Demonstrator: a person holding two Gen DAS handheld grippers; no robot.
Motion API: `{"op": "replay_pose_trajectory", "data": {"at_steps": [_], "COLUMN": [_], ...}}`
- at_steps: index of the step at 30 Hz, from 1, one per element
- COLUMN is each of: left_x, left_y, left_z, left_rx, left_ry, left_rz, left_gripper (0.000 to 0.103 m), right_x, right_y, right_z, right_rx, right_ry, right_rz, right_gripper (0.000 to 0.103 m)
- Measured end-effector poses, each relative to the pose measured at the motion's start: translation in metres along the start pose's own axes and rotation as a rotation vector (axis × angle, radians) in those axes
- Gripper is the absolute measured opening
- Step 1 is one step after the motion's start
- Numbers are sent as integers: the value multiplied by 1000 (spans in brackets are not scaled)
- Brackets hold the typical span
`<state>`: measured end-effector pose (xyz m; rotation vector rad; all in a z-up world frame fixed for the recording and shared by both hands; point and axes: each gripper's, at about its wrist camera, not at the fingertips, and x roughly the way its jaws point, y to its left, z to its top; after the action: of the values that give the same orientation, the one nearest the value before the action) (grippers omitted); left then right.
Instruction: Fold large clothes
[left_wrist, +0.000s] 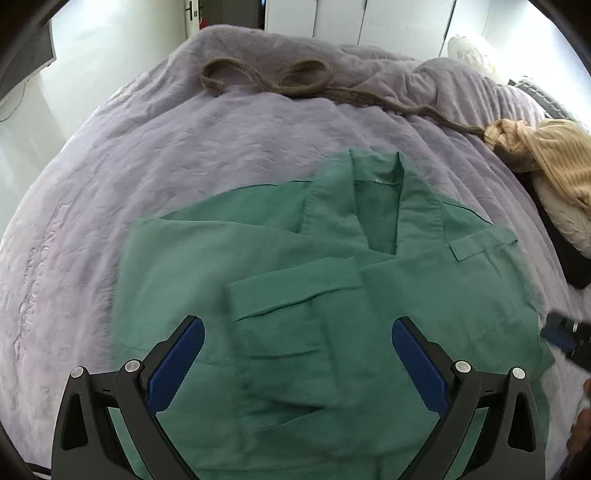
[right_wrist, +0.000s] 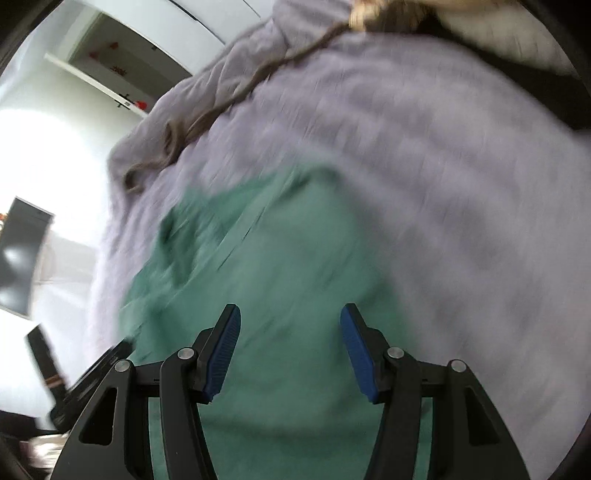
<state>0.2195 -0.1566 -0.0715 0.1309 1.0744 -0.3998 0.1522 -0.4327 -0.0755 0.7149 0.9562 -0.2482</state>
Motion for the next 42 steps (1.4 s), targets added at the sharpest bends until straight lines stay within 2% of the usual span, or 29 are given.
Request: {"op": "replay_pose_trajectory", "data": {"at_steps": [3,5,7,8,9,11,13,16,21,23,25,28,31,34,36,37,38,39,42], "left_x": [6,8,13,14,17,21,24,31,41,38,34,26,25,39,47,50,51,49,37], "left_y": [0,5,16,21,28,38,42,39,36,44,54,70,74,65,58,54,52,51,53], "left_z": [0,-6,-11,-15,-17,-22,-25,-26,-19,-14,-10,-4,4,12,14,15,16,18,27], "left_rx": [-35,-48,-69,-81,-94,-118,-126,-110,-59,-70,-76,-103,-90,-56,-45,-34,-29,-32,-34], "left_ry": [14,23,38,46,57,70,69,65,40,32,27,26,31,79,97,105,99,97,49], "left_rz": [29,72,107,121,138,167,178,197,244,244,260,227,141,36,2,21,24,10,-17], "left_gripper": [102,102,102,102,102,102,102,102,102,102,102,102,102,99,62,54,26,15,15], "right_x": [23,50,68,74,72,59,59,70,64,55,42,20,8,-2,-6,-7,-11,-16,-28], "right_y": [-17,-24,-30,-29,-27,-21,-28,-57,-50,-50,-49,-42,-36,-30,-28,-27,-27,-28,-36], "right_z": [30,48,48,52,55,58,60,61,56,56,56,46,31,10,-1,-5,-9,-13,-21], "right_rx": [3,36,82,89,73,22,18,99,46,59,58,31,17,13,8,6,3,2,40], "right_ry": [26,84,151,155,144,85,68,83,65,55,46,54,63,85,100,105,108,104,101], "right_rz": [-6,48,95,110,107,90,22,-25,-112,-127,-114,-63,-40,-7,5,4,2,-3,13], "right_gripper": [60,60,58,45,5,5,4,4,3,4,10,12,13,13,13,13,13,13,13]}}
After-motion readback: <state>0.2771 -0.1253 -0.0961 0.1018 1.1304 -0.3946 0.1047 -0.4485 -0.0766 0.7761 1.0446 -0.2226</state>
